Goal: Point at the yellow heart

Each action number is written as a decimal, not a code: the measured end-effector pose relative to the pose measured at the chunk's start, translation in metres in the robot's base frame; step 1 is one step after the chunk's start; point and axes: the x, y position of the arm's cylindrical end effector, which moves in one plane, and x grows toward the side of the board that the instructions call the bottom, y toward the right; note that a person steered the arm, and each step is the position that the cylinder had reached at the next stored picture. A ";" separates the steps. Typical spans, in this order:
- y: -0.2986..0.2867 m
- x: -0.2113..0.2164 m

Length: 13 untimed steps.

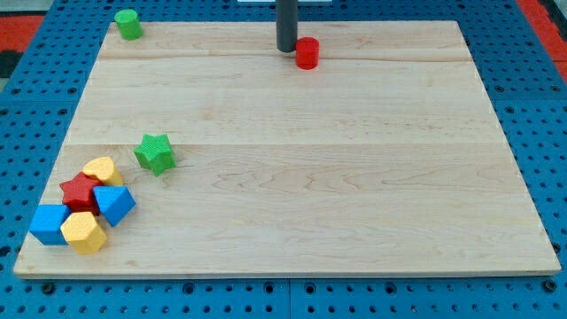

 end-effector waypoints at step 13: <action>-0.265 0.230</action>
